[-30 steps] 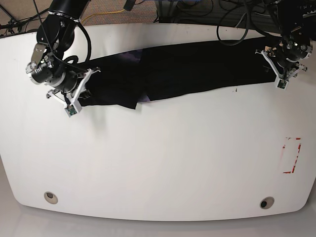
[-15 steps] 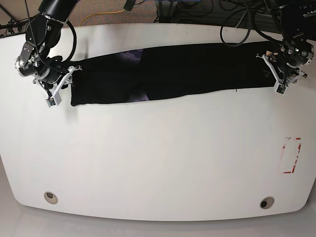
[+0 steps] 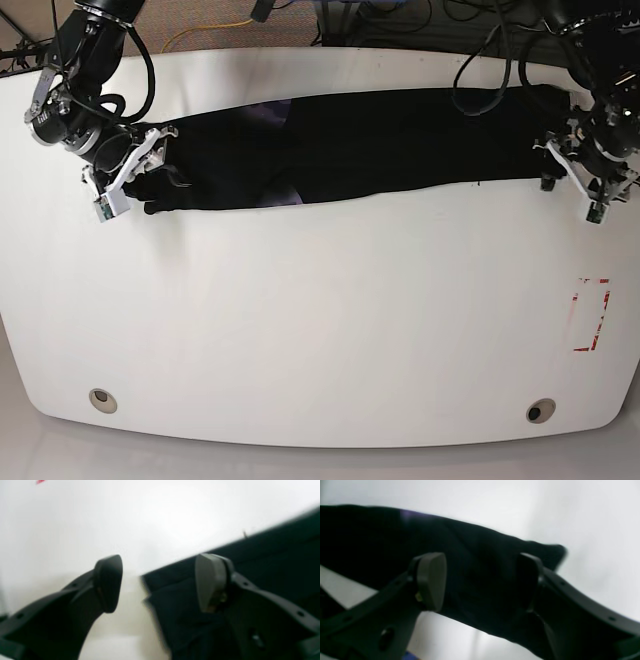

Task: Fold the T-shirt properly
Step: 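Release the folded hem and regrasp the folded strip's ends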

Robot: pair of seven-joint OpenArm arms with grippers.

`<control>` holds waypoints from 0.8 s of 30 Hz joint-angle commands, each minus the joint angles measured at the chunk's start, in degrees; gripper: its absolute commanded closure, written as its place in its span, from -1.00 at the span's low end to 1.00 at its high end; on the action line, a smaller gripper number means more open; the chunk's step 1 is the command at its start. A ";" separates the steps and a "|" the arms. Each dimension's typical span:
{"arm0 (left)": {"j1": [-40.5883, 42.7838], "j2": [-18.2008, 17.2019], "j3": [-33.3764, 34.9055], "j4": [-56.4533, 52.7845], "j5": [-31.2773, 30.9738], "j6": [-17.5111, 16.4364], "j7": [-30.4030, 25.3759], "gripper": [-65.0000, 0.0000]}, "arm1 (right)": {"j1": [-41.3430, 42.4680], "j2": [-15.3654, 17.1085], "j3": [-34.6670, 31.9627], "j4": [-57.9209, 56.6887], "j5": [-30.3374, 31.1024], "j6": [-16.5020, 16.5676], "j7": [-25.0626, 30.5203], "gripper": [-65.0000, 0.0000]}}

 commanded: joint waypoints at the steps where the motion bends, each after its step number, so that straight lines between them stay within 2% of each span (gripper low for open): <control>1: -1.37 -1.12 -3.55 0.83 -3.22 0.29 3.33 -0.41 | 0.33 -0.37 0.27 -0.87 3.21 0.08 -0.86 -0.28; 5: -1.19 -1.12 -9.53 -0.05 -8.85 0.29 8.69 -0.50 | 0.50 -2.04 0.27 -3.33 3.30 0.08 -2.44 -0.28; 10: 0.48 -1.21 -13.31 -6.38 -14.74 0.29 9.66 -0.51 | 1.29 -3.09 -2.45 -8.17 3.30 0.08 -1.82 -0.28; 15: 2.24 -1.21 -13.49 -9.19 -16.50 0.29 9.66 -0.51 | 1.56 -2.13 -5.18 -13.53 3.12 0.08 0.90 -0.28; 24: 1.80 -0.85 -13.14 -15.34 -16.67 0.29 9.66 -0.51 | 2.00 -1.42 -5.44 -16.87 3.12 0.08 2.75 -0.28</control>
